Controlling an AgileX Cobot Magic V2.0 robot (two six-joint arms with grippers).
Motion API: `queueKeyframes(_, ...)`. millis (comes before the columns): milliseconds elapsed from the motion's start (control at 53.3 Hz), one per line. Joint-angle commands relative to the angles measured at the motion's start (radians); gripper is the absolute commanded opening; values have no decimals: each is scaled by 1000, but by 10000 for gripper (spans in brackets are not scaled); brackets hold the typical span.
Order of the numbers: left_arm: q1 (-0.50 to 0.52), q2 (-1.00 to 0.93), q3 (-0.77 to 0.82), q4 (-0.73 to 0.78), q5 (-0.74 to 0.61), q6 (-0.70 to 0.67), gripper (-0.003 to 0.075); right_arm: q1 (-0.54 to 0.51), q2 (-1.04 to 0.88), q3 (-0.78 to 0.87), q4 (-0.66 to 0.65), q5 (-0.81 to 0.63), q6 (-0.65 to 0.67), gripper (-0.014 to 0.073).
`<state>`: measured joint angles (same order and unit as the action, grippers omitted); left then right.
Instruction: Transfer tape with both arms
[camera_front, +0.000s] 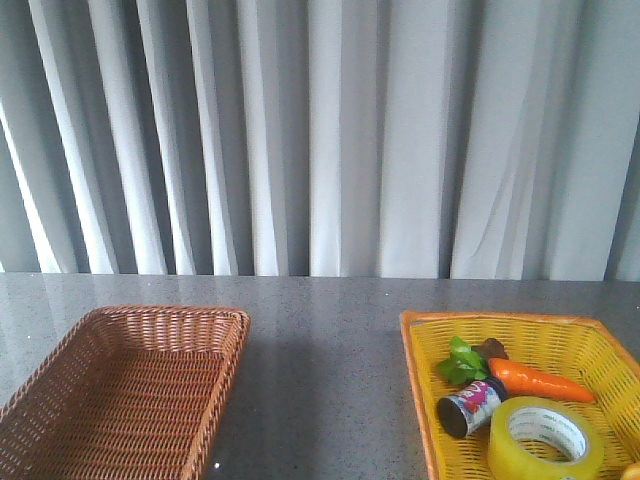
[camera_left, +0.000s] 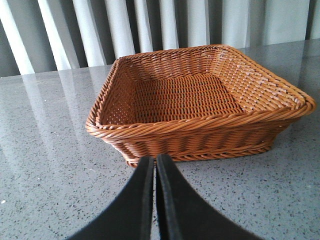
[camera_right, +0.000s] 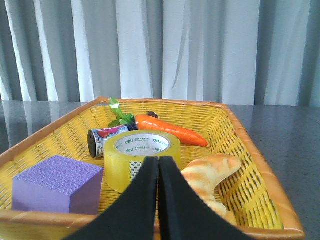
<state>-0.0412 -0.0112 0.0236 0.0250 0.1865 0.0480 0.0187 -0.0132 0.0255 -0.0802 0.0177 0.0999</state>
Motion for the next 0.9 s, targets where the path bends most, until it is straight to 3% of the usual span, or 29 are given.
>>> queueKeyframes(0,2,-17,-25,-11,-70,-5,-6,-7,-13,8,-8,-74,0,-8)
queueKeyframes(881,2,-17,-25,-2,-71,-2,-6,-7,-13,8,-8,-86,0,-8)
